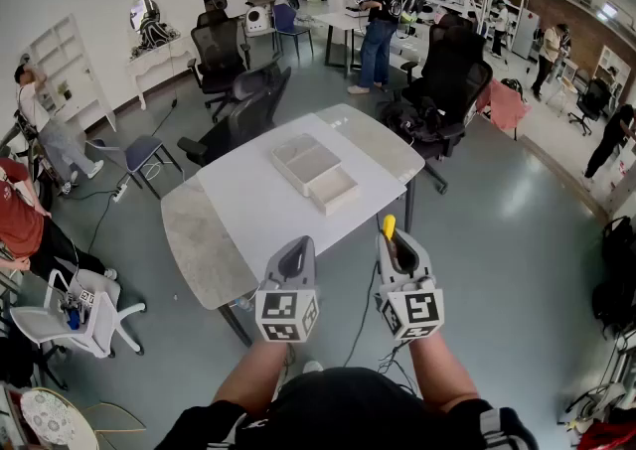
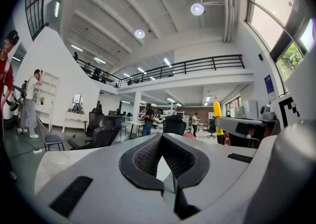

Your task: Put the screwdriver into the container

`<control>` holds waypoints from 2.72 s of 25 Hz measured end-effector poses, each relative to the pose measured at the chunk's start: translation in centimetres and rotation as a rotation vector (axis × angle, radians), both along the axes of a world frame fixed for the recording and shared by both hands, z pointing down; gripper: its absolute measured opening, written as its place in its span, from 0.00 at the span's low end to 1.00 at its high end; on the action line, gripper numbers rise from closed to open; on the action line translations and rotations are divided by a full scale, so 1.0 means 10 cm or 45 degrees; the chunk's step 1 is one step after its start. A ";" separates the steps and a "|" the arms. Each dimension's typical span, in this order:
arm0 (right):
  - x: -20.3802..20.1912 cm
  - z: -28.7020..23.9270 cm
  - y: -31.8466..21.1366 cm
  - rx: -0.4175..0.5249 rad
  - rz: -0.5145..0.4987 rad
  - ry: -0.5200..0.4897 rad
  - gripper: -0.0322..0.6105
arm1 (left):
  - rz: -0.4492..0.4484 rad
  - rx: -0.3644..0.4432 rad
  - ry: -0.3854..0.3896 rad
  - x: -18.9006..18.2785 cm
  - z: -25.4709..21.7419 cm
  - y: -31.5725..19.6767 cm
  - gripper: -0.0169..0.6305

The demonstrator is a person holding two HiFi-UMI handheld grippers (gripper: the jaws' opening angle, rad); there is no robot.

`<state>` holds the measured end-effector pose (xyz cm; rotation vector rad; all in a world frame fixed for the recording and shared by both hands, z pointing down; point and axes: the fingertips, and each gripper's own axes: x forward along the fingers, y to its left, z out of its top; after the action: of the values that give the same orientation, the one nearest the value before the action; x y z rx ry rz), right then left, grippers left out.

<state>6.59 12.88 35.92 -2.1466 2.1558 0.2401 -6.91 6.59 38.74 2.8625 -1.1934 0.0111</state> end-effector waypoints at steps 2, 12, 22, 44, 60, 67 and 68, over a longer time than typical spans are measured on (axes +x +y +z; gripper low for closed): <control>-0.02 0.00 0.01 0.007 -0.009 -0.020 0.15 | 0.000 -0.004 0.000 -0.01 0.01 0.01 0.04; -0.08 0.06 -0.01 0.002 -0.011 -0.043 0.15 | 0.023 -0.022 -0.008 -0.04 0.09 0.01 0.04; -0.29 0.13 -0.28 -0.026 -0.008 -0.017 0.15 | 0.051 -0.030 0.005 -0.19 0.14 -0.23 0.04; -0.31 0.21 -0.93 0.005 0.125 -0.022 0.15 | 0.176 -0.023 0.002 -0.22 0.25 -0.96 0.04; 0.35 0.28 -2.10 0.006 0.004 -0.052 0.15 | 0.095 -0.030 -0.027 0.46 0.34 -1.97 0.04; 0.79 0.32 -2.71 -0.058 -0.086 -0.042 0.15 | 0.054 -0.035 -0.048 1.01 0.30 -2.48 0.04; 0.85 0.32 -2.79 -0.062 -0.100 -0.041 0.15 | 0.045 -0.035 -0.050 1.08 0.29 -2.56 0.04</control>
<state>15.08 -15.05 39.14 -2.0698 2.2452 0.1480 3.92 -19.04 41.68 2.8717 -1.1396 0.0842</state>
